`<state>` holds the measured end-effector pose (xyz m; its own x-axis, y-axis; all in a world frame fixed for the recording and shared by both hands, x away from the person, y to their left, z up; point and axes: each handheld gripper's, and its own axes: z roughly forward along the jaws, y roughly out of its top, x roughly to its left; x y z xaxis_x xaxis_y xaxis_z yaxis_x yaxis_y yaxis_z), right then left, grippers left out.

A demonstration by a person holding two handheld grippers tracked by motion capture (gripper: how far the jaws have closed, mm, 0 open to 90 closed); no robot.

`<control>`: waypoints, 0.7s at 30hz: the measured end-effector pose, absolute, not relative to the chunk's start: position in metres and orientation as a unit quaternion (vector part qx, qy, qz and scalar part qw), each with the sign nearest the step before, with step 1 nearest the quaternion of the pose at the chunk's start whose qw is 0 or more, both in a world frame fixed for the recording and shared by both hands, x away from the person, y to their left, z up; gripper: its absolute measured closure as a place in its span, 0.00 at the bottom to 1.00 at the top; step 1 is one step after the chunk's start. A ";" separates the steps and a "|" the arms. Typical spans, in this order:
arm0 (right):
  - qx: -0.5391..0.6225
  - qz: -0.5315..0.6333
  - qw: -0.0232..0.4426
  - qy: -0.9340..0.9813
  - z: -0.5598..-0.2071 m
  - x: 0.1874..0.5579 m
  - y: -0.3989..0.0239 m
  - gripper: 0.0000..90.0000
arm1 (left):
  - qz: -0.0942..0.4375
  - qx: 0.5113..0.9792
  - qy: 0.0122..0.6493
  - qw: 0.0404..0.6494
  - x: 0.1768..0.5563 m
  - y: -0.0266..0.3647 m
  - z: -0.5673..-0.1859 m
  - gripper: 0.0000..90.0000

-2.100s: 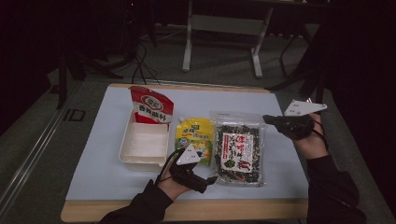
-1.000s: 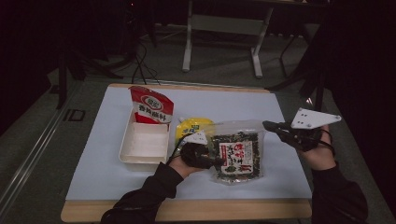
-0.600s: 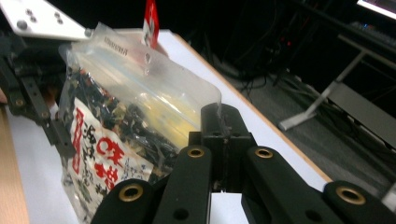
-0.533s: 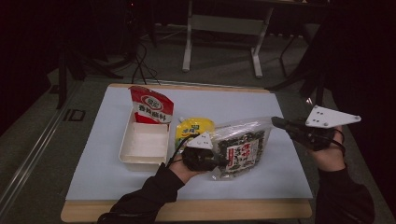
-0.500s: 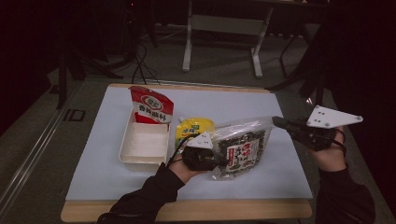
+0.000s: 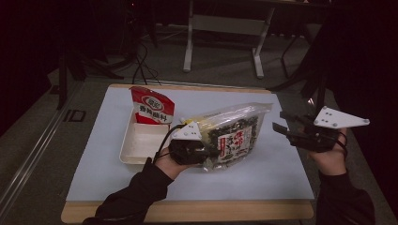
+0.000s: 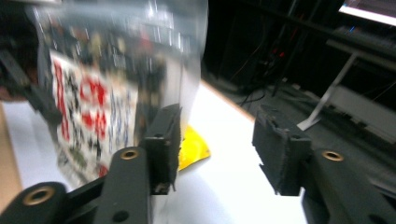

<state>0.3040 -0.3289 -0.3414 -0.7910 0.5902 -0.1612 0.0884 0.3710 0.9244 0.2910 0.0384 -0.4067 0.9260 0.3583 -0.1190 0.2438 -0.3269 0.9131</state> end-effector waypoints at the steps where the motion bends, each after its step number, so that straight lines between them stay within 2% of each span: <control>1: 0.216 0.515 0.241 0.794 -0.346 0.305 -0.326 0.50 | 0.053 0.813 0.186 0.550 0.291 0.043 -0.404 0.87; 4: 0.224 0.506 0.227 0.802 -0.359 0.309 -0.317 0.42 | 0.066 0.812 0.193 0.547 0.290 0.055 -0.397 0.87; 6: 0.221 0.504 0.221 0.805 -0.363 0.310 -0.315 0.42 | 0.066 0.812 0.193 0.547 0.290 0.055 -0.397 0.87; 8: 0.225 0.504 0.204 0.808 -0.375 0.315 -0.306 0.31 | 0.082 0.805 0.214 0.547 0.287 0.077 -0.389 0.87; 10: 0.231 0.507 0.197 0.807 -0.381 0.317 -0.302 0.26 | 0.093 0.803 0.219 0.546 0.285 0.088 -0.386 0.87; 12: 0.227 0.513 0.184 0.807 -0.385 0.318 -0.300 0.26 | 0.093 0.803 0.219 0.546 0.285 0.088 -0.386 0.87; 13: 0.229 0.520 0.178 0.804 -0.389 0.319 -0.297 0.22 | 0.104 0.801 0.232 0.542 0.283 0.104 -0.383 0.87; 21: 0.227 0.540 0.144 0.797 -0.402 0.317 -0.293 0.14 | 0.149 0.792 0.276 0.524 0.281 0.163 -0.372 0.87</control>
<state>0.3167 -0.2931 -0.4021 -0.8557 0.5173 0.0158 0.2065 0.3132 0.9270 0.2813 0.1629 -0.3725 0.8037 0.5927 -0.0532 0.2814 -0.2997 0.9116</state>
